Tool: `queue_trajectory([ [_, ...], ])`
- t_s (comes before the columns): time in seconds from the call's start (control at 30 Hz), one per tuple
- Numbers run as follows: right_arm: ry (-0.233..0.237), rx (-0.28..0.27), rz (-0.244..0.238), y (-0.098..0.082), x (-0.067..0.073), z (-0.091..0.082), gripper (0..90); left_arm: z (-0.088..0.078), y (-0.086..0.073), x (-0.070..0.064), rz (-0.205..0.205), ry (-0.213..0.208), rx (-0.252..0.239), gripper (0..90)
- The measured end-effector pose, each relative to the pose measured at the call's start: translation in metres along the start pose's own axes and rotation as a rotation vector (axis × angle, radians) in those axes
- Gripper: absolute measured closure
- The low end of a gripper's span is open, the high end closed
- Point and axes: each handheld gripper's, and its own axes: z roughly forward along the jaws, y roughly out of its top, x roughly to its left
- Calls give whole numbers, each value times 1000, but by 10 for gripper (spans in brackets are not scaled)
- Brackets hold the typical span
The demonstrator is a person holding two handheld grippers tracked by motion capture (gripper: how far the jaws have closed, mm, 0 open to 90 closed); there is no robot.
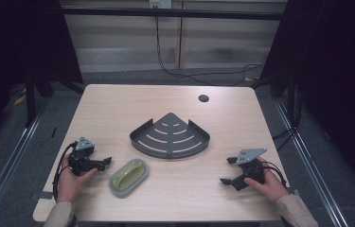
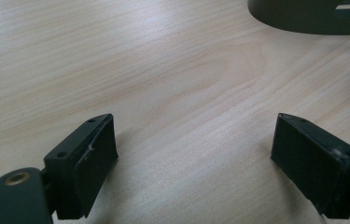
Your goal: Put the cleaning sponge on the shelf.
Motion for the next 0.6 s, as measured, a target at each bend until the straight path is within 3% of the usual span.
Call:
queue_trajectory([
  [0.33, 0, 0, 1, 0, 0, 0, 118, 1, 2, -1, -5, 7, 11, 107],
  [0.43, 0, 0, 2, 0, 0, 0, 118, 1, 5, -2, -4, 2, 47, 114],
  [0.5, 0, 0, 2, 0, 0, 0, 118, -3, 14, -3, -12, -25, 129, 166],
  [0.6, 1, -1, 2, 0, 0, 0, 118, -5, 18, -4, -36, -46, 167, 179],
])
